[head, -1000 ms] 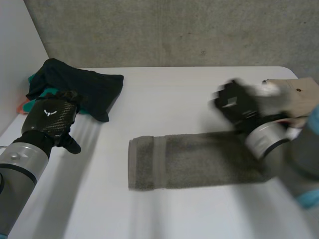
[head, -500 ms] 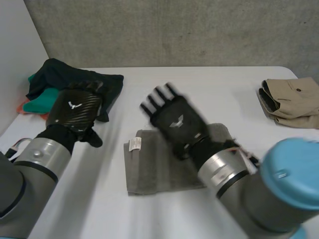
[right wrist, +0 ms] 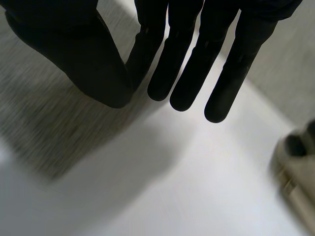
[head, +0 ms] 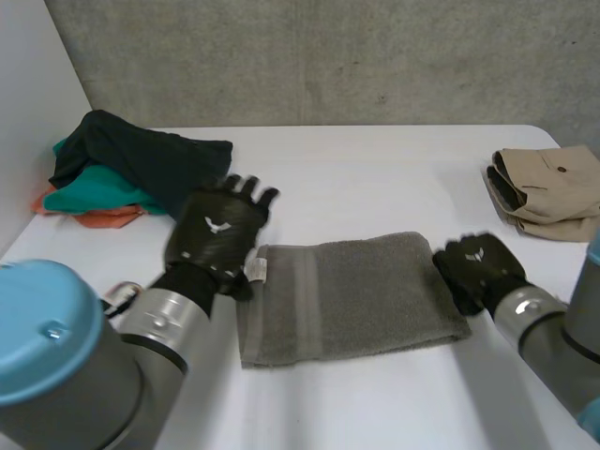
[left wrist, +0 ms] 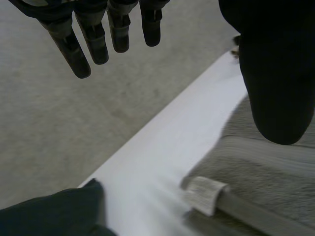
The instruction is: Fold the laundry.
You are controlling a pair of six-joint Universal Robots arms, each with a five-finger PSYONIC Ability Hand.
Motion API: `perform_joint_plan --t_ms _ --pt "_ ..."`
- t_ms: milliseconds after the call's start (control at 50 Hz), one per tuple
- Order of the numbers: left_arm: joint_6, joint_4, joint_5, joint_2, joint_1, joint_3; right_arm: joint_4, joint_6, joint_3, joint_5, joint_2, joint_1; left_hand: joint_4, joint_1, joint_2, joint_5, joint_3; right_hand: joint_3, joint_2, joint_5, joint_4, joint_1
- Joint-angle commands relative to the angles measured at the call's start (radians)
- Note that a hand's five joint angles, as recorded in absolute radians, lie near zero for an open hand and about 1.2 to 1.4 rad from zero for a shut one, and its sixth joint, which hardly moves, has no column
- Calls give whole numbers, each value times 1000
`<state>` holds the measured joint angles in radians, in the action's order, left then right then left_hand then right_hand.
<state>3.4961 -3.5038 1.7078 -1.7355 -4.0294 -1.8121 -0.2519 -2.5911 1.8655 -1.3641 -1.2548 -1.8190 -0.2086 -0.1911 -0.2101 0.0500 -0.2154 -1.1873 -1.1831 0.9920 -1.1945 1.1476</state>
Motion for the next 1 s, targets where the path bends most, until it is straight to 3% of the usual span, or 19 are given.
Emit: perform_joint_plan --t_ms 20,140,160,200,260,340,380,500,560,620,680,700,720,820,940,1000 --pt "-17 9 -16 120 -109 -44 -158 -23 -75 -102 -87 -215 34 17 36 -50 41 -209 -213 230 -202 249" --pt "-69 20 -74 204 -207 -98 -224 -47 -94 -52 -54 -385 34 17 36 -50 41 -209 -213 230 -202 249" --pt "-86 26 -89 215 -221 -111 -213 -60 -92 -64 -42 -387 34 17 36 -50 41 210 206 -189 217 -170" --pt "-101 34 -100 224 -229 -125 -190 -76 -86 -91 -41 -370 34 17 36 -50 41 795 791 -775 803 -756" --pt "-127 48 -119 235 -230 -147 -121 -138 -71 -150 -48 -301 34 17 36 -50 41 842 838 -822 850 -803" --pt "-144 54 -138 232 -223 -156 6 -253 -32 -113 -46 -175 34 17 36 -50 41 839 835 -819 847 -800" --pt "-147 54 -146 225 -217 -153 57 -296 -2 -37 -41 -93 34 17 36 -50 41 828 824 -807 835 -788" --pt "-152 54 -146 186 -191 -139 76 -282 87 152 -38 81 34 17 36 -50 41 787 782 -766 794 -747" --pt "-152 54 -142 168 -172 -136 48 -276 103 165 -17 102 34 17 36 -50 41 781 777 -760 788 -741" --pt "-150 52 -139 156 -158 -131 4 -271 107 154 20 113 34 17 36 -50 41 637 633 -617 645 -598" --pt "-150 51 -137 151 -149 -128 -38 -250 103 123 58 116 34 17 36 -50 41 143 138 -122 150 -103" --pt "-147 51 -132 151 -145 -128 -55 -232 98 97 67 118 34 17 36 -50 41 -205 -210 226 -198 245" --pt "-147 51 -131 152 -145 -128 -65 -221 98 77 64 116 34 17 36 -50 41 -209 -213 230 -202 249" --pt "-147 52 -125 169 -151 -133 -162 -134 104 -27 -18 49 34 17 36 -50 41 -209 -213 230 -202 249" --pt "-150 52 -125 197 -169 -131 -198 55 18 -78 -98 -215 34 17 36 -50 41 -209 -213 230 -202 249" --pt "-150 51 -125 211 -172 -135 -185 123 -35 -69 -55 -363 34 17 36 -50 41 -209 -213 230 -202 249"
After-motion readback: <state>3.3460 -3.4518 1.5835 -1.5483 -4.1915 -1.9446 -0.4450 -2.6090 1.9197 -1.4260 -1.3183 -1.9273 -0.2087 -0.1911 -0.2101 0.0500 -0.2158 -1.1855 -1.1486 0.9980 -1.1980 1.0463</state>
